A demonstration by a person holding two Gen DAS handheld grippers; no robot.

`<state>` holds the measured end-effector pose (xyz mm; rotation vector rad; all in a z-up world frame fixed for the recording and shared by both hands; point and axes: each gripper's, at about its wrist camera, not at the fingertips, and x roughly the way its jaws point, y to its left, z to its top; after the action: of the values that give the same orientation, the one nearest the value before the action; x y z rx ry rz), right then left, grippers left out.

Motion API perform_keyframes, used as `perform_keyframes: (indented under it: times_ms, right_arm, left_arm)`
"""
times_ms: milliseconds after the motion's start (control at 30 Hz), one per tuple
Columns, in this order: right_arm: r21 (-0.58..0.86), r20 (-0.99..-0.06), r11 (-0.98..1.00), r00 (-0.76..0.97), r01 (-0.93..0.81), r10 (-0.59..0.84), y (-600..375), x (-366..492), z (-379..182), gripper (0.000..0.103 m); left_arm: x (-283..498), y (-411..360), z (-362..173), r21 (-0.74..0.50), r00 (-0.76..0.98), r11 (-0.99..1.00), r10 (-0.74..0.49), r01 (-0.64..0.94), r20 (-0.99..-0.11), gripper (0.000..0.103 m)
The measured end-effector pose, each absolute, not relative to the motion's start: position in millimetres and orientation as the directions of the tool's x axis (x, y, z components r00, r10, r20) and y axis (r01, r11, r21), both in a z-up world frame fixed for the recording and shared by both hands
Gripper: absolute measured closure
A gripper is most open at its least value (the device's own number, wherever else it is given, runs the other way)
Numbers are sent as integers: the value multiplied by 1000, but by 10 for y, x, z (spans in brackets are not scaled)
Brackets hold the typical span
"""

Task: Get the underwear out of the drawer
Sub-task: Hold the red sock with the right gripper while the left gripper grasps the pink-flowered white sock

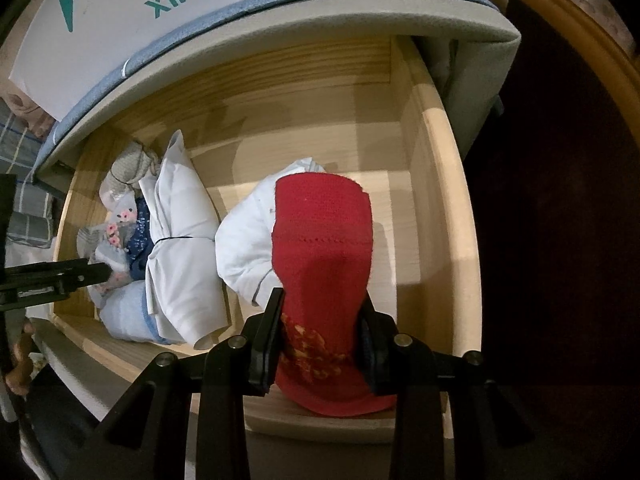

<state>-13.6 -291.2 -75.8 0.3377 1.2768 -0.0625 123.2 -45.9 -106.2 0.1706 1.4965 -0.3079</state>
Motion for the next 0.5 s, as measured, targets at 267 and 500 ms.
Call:
perform_keyframes:
  times_ms: [267, 500]
  right_arm:
    - [219, -946, 949, 290, 229, 148, -2916, -114, -763, 72]
    - [229, -943, 946, 295, 229, 156, -2924, -107, -776, 72]
  left_arm:
    - [1270, -675, -1159, -4, 38, 932, -19, 362, -999, 32]
    - [1225, -761, -1164, 43, 74, 920, 15, 390, -997, 43]
